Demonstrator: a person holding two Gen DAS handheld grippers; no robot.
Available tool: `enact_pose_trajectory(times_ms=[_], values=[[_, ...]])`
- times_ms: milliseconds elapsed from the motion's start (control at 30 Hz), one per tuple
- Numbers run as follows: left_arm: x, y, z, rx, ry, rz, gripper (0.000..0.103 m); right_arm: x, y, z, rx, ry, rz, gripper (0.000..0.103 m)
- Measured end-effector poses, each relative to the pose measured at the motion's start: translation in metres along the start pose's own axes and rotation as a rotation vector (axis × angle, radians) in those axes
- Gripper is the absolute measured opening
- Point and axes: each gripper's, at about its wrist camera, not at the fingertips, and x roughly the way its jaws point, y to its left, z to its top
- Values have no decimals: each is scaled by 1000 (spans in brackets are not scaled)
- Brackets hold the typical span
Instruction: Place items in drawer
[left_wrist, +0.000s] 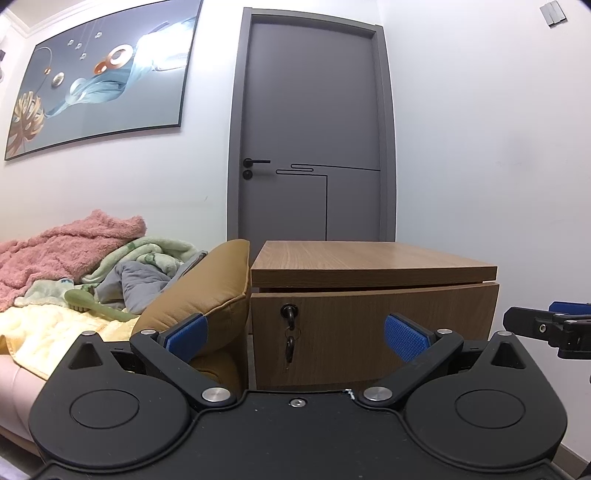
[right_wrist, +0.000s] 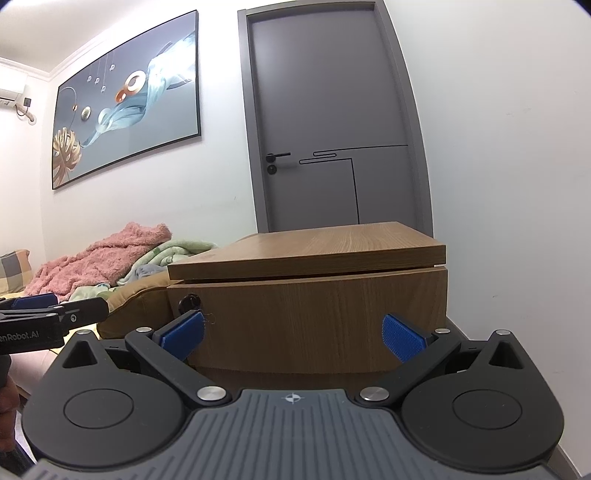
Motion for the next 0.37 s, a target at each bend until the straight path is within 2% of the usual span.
enact_pose_trajectory(times_ms=[367], values=[[0,-2,0,0,-3,-4,102,0,0,1,1,2,-4,103]])
